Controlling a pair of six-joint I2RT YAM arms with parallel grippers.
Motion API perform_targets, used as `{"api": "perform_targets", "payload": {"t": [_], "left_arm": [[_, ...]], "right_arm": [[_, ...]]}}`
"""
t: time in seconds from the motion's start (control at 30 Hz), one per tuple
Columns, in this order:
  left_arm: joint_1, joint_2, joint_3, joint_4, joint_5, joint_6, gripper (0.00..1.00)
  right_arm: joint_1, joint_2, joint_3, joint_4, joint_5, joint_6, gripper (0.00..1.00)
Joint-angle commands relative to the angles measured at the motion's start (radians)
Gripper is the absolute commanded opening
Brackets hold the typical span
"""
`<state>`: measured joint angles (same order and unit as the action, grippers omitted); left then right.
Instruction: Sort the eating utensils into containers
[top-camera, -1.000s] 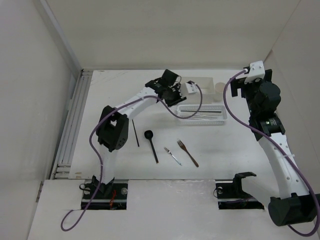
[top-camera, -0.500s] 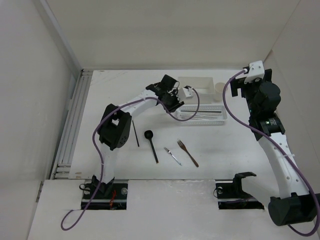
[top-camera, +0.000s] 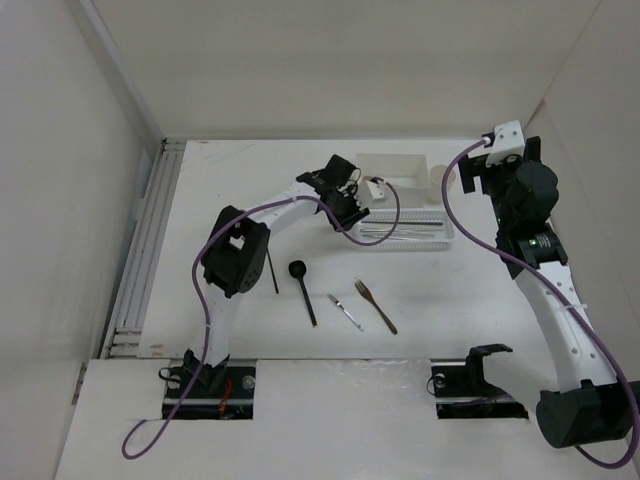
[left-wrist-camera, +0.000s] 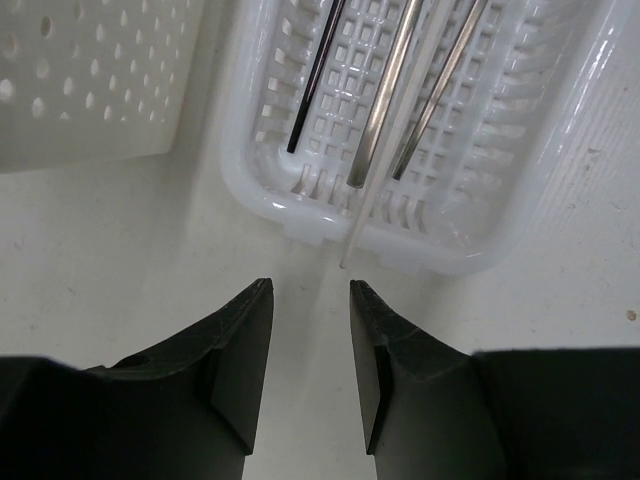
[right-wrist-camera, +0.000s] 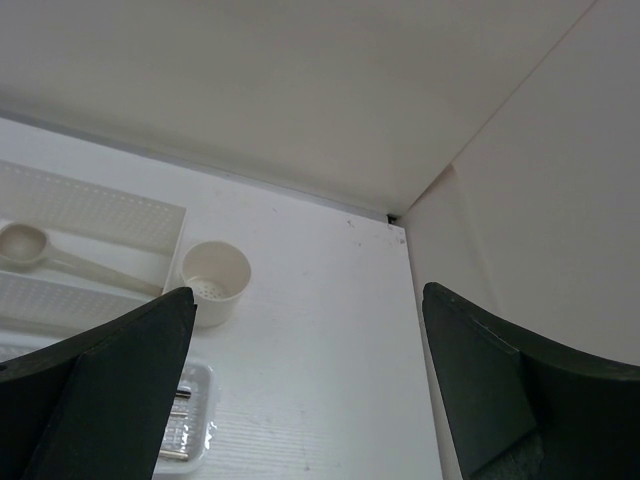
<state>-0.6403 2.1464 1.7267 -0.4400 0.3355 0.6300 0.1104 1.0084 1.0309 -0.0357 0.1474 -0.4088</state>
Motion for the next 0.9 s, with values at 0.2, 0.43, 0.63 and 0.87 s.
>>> {"api": "perform_targets", "payload": {"t": [0.2,0.43,0.63,0.87], "left_arm": [[-0.005,0.026,0.056,0.012,0.01,-0.016,0.34],[-0.005,0.017,0.047,0.043,-0.05,-0.006,0.34],[-0.025,0.017,0.047,0.052,-0.069,0.004,0.35],[-0.036,-0.011,0.047,0.052,-0.078,0.013,0.35]], "right_arm": [[-0.005,-0.016,-0.019,0.076,0.014,-0.028,1.0],[-0.005,-0.016,-0.019,0.076,0.014,-0.028,1.0],[-0.005,-0.016,-0.019,0.076,0.014,-0.028,1.0],[-0.005,-0.025,-0.019,0.076,0.014,-0.028,1.0]]}}
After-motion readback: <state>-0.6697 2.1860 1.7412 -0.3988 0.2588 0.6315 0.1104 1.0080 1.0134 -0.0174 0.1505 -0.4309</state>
